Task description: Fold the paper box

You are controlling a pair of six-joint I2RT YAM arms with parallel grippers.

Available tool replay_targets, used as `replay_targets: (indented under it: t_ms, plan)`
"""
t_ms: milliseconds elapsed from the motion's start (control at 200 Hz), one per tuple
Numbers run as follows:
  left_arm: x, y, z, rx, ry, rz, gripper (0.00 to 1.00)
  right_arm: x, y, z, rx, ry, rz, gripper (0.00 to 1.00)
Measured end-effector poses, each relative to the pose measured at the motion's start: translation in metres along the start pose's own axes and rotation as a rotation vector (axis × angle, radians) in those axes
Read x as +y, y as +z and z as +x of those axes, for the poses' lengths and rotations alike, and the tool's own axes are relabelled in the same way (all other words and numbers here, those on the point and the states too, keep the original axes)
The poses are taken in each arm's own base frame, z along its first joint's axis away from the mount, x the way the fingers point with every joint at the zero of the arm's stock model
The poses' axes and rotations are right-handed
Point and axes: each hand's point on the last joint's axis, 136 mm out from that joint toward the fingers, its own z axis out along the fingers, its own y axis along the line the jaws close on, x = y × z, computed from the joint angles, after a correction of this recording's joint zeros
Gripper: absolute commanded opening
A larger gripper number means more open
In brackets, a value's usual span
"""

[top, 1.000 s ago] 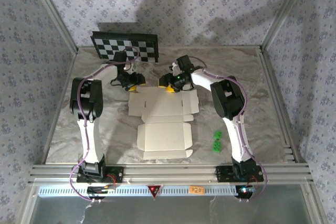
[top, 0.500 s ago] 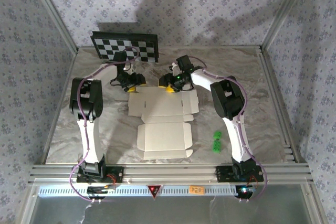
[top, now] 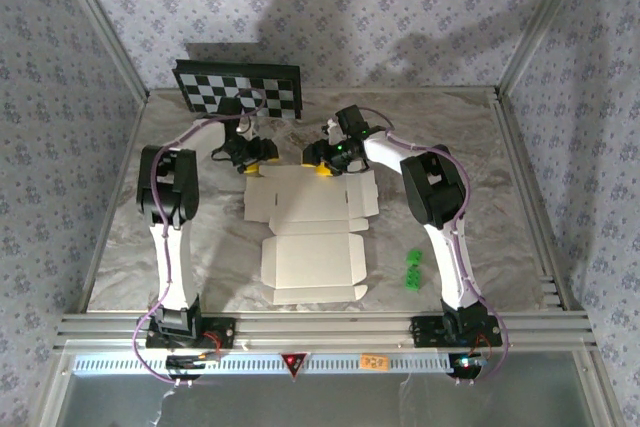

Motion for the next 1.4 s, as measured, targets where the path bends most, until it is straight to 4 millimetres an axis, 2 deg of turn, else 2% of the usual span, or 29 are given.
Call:
replay_targets:
  t_ms: [400,665,890,1009,1214,1404]
  plan:
    - [-0.008,-0.003,0.002,0.008,0.006,0.025,0.61,0.001,0.001,0.000,0.000,-0.004,-0.002,0.61]
    - [-0.036,-0.020,0.006,-0.007,0.047,0.080,0.54,0.002,0.002,0.000,-0.003,-0.005,-0.004,0.61]
    - [-0.059,-0.013,0.016,0.011,0.085,0.127,0.51,0.002,0.002,0.000,-0.003,-0.006,-0.005,0.61]
    - [-0.066,-0.009,0.017,0.012,0.081,0.155,0.48,0.002,0.002,0.000,-0.003,-0.006,-0.005,0.61]
    - [-0.064,0.006,0.018,0.017,0.057,0.193,0.40,0.002,0.002,0.000,-0.003,-0.006,-0.005,0.61]
    - [-0.057,0.024,0.023,0.036,0.034,0.221,0.38,0.002,0.002,0.000,-0.002,-0.006,-0.005,0.61]
